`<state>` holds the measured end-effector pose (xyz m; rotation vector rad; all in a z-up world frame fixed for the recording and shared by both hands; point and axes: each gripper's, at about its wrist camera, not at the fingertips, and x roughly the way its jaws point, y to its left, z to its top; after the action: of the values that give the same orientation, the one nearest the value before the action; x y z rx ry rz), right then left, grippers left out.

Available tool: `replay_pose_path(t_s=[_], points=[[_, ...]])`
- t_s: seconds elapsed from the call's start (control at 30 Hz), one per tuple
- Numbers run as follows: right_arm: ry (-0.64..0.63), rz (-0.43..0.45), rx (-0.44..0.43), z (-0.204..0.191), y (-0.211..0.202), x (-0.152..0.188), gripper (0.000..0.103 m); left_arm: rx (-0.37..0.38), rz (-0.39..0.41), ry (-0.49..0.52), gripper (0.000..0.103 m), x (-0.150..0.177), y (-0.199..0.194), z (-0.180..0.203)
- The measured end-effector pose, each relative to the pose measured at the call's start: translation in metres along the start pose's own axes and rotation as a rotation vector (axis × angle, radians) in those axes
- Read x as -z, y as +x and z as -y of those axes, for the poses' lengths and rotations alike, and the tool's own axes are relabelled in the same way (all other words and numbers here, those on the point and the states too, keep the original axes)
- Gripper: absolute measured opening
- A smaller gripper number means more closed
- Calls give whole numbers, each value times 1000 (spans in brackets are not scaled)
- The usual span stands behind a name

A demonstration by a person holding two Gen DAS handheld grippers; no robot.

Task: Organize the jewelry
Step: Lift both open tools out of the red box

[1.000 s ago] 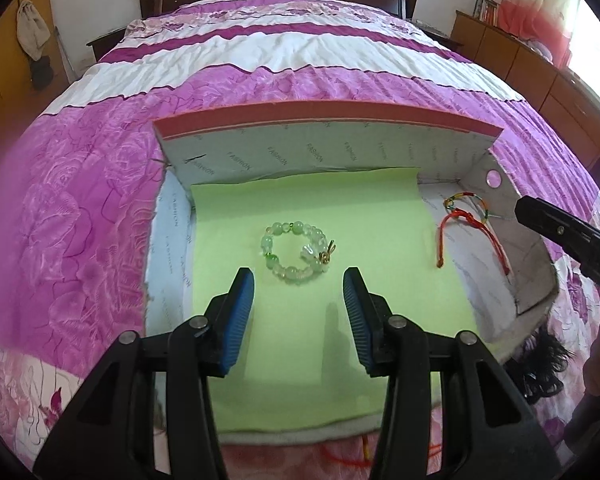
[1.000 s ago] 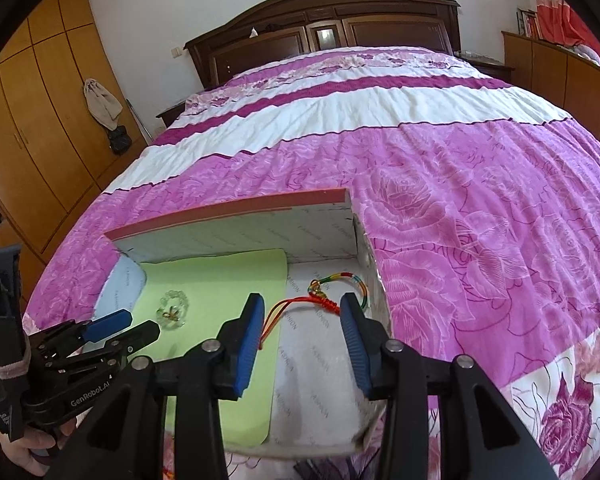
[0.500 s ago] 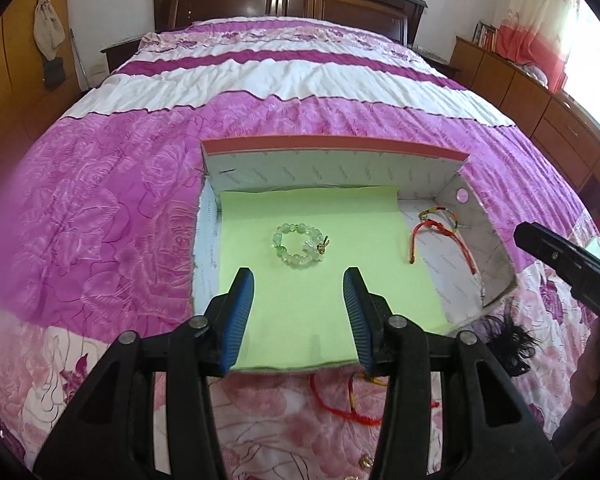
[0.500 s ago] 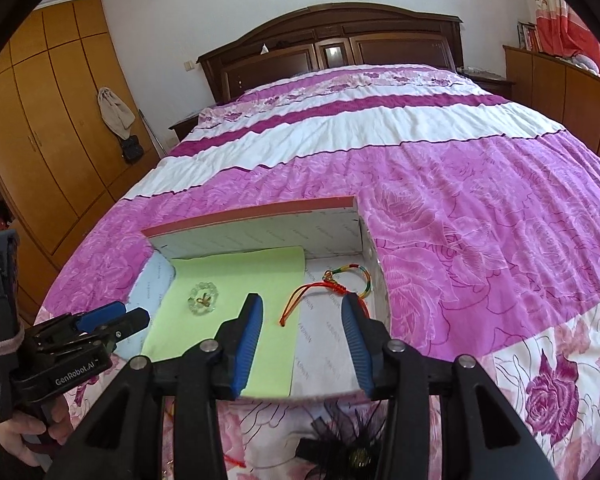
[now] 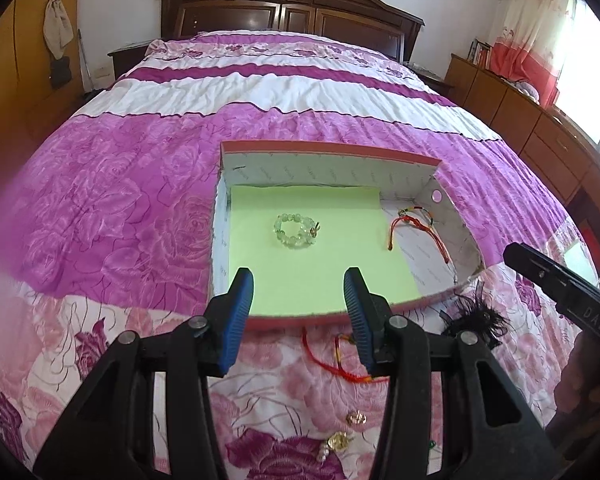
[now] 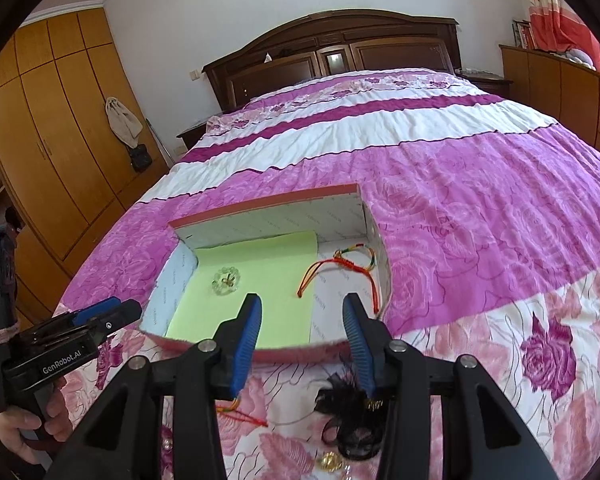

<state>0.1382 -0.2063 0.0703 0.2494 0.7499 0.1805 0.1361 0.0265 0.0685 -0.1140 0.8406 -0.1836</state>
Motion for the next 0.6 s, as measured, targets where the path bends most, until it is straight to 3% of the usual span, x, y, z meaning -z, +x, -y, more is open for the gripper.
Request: replay_pose_path(t_s=[0.6], points=[[56,-46,11,20,-14,44,48,18,-80,-34,39,39,11,-2]])
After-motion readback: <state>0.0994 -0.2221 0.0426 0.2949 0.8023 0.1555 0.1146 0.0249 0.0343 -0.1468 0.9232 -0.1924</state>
